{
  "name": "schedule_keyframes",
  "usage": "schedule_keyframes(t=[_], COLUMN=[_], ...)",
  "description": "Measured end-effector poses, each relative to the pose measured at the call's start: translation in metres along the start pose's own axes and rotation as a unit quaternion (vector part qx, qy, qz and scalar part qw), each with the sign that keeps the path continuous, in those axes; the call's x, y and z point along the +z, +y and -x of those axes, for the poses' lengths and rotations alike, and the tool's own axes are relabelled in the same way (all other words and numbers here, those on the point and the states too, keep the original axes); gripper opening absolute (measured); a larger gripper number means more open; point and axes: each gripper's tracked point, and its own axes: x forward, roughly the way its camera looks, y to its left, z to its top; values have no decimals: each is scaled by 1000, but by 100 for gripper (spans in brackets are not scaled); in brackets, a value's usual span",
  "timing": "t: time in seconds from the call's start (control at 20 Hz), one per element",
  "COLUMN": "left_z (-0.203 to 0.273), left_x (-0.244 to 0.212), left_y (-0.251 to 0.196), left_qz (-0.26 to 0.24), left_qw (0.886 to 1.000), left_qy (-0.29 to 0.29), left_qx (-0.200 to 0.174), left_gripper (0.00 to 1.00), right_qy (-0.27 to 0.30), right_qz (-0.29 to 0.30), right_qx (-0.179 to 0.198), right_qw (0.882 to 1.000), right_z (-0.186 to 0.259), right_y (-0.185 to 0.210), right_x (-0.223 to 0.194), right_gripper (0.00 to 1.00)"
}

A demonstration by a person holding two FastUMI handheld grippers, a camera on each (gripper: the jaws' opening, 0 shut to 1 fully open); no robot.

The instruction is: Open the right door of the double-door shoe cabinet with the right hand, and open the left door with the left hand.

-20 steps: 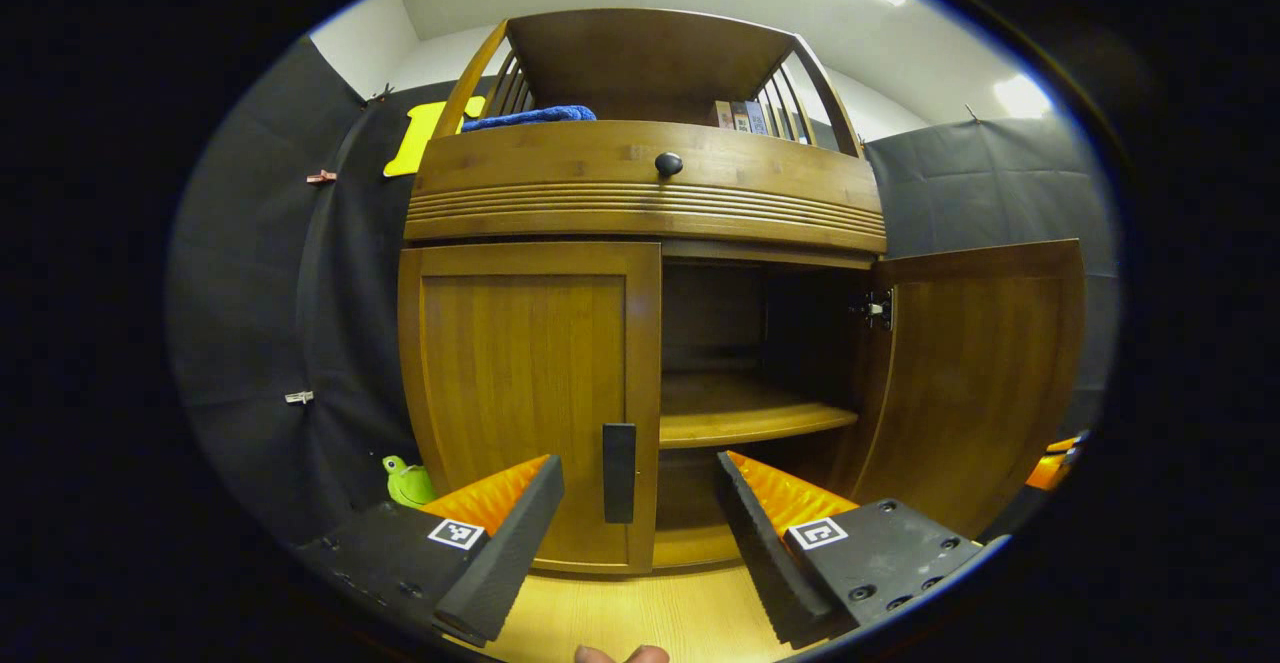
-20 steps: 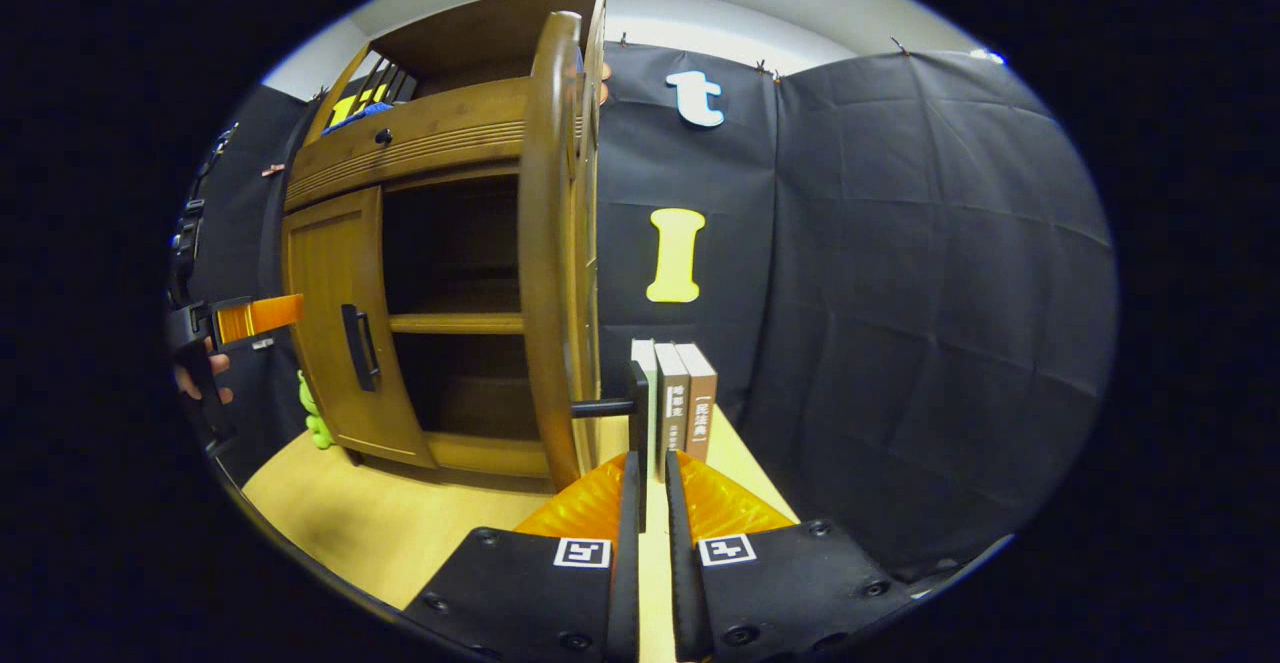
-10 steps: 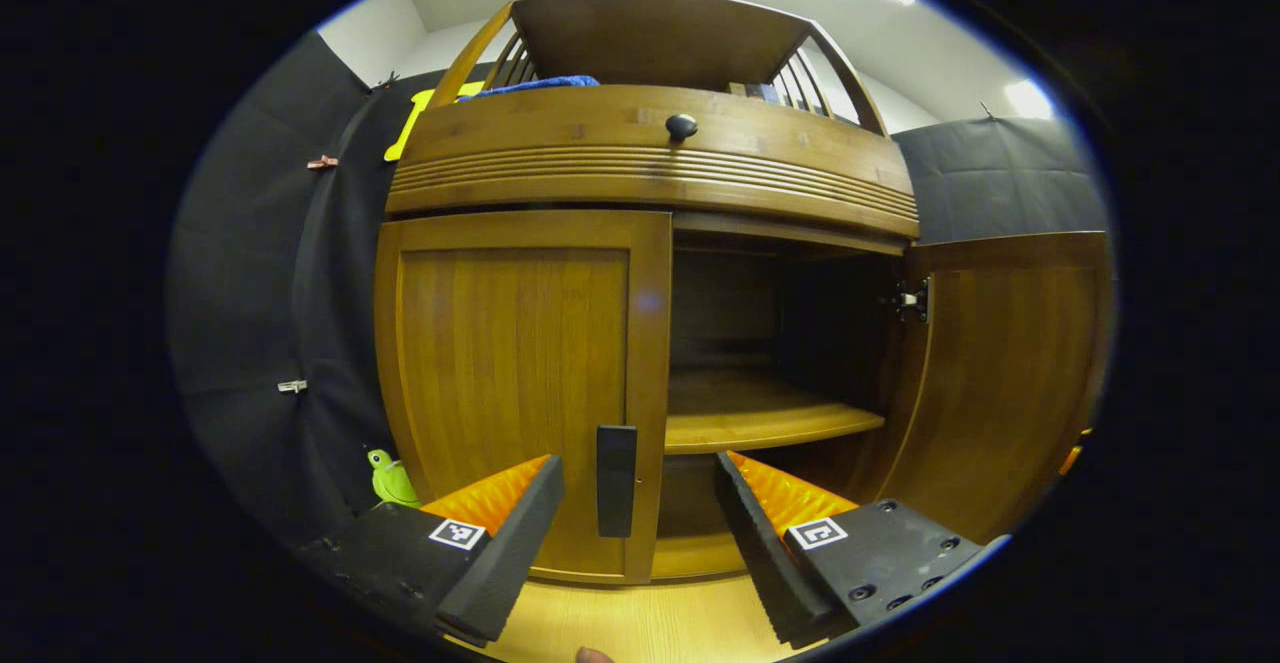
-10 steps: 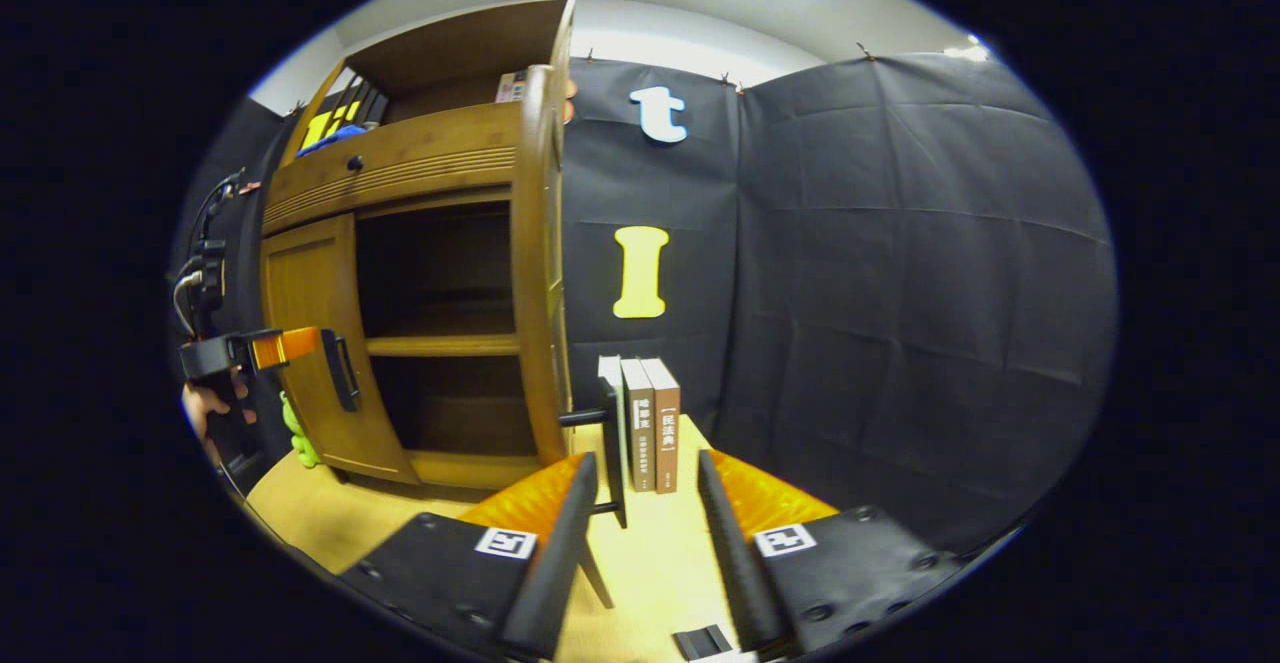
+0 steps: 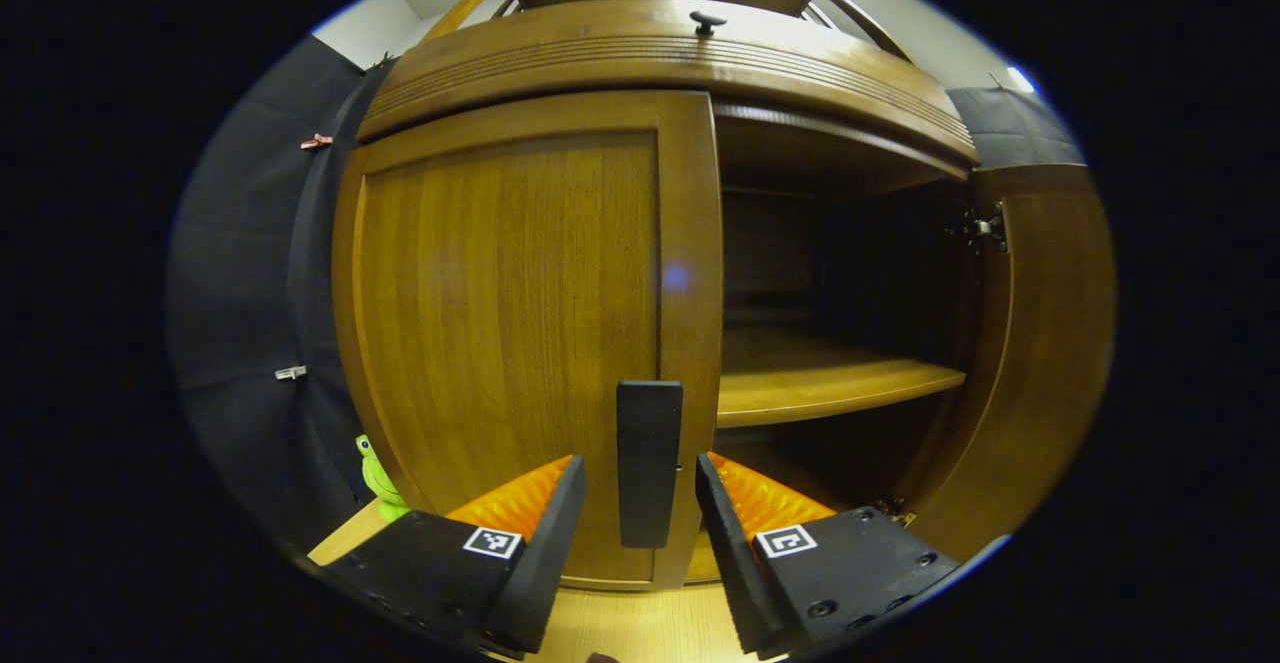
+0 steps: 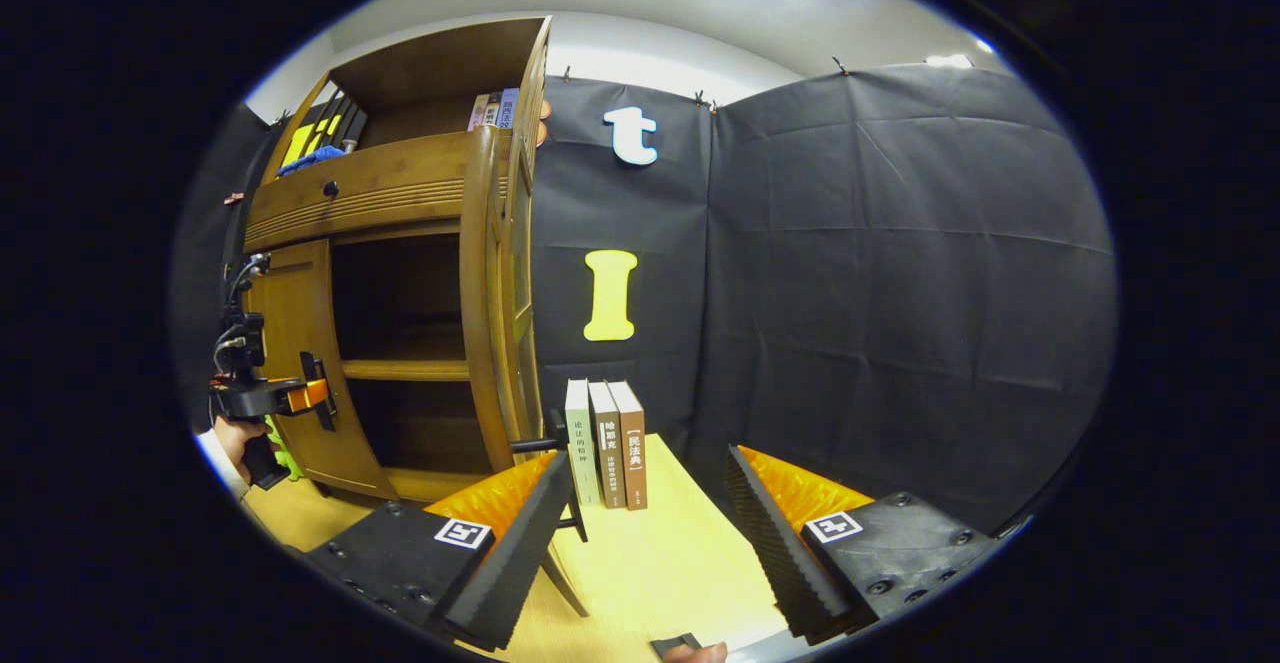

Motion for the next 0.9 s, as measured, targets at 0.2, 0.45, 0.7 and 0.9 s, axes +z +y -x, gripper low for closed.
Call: schedule_keyframes(t=[0.2,0.45,0.7,0.9], left_z=[-21,-22,-2,33], left_x=[-9,-11,-12,-15], left_y=[3,0,4,13], left_qz=[6,2,-11,-6], left_qw=[1000,1000,1000,1000], left_qy=[14,14,18,19], left_qx=[12,19,20,2], left_gripper=[63,36,30,29], right_qy=[2,1,-2,-7], right_qz=[-4,-7,-2,1], right_qx=[-1,-3,0,5], right_qw=[1000,1000,1000,1000], right_z=[-8,-7,4,27], right_y=[-4,-7,-1,17], right_x=[0,3,8,13], right_gripper=[99,98,98,98])
